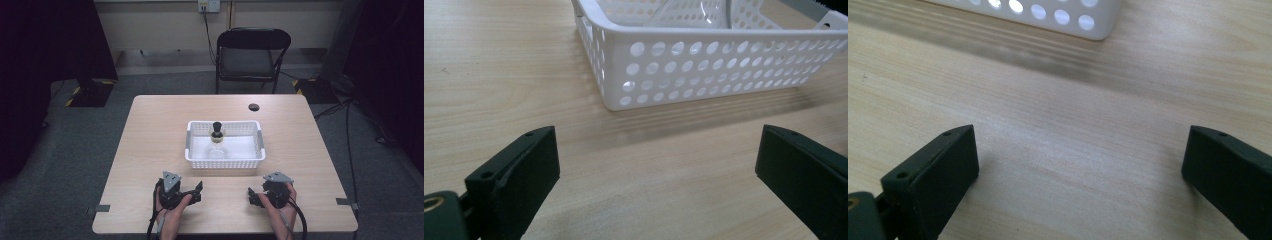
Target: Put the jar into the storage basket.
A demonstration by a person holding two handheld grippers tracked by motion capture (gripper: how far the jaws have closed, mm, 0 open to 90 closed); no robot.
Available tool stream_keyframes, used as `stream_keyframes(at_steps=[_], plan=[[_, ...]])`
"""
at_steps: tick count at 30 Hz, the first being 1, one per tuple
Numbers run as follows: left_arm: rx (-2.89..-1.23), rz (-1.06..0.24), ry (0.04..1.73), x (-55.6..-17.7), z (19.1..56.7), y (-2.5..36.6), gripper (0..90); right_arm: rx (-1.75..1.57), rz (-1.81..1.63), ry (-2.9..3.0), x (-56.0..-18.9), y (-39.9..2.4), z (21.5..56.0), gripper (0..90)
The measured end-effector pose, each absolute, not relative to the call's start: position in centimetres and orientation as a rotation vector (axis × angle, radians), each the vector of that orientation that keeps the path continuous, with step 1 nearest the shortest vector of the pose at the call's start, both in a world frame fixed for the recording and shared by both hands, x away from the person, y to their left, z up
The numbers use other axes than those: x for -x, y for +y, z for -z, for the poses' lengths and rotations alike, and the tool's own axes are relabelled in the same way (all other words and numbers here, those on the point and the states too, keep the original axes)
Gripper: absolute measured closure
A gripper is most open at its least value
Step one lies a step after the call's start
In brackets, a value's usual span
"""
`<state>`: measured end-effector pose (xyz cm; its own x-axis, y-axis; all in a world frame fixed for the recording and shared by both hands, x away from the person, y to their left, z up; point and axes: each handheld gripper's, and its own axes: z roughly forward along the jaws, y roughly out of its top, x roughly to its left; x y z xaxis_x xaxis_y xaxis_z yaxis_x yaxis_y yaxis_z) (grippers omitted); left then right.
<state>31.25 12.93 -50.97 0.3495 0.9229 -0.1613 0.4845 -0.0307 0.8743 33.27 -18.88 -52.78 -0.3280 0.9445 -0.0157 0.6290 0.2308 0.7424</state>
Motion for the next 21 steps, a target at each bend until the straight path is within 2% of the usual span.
stream_keyframes(at_steps=[10,12,15,21], plan=[[-1.737,-0.588,1.331,-31.9,52.2,12.6,4.0,-1.442,-0.893,2.040,-33.3,-18.9,52.8,0.5],[-1.718,-0.630,1.334,-31.9,52.2,12.6,4.8,-1.442,-0.893,2.040,-33.3,-18.9,52.8,0.5],[-1.753,-0.606,1.341,-32.2,52.2,12.4,4.8,-1.443,-0.892,2.039,-33.3,-18.9,52.8,0.5],[-1.819,-0.610,1.438,-33.0,52.4,11.9,4.8,-1.444,-0.892,2.038,-33.3,-18.9,52.8,0.5]])
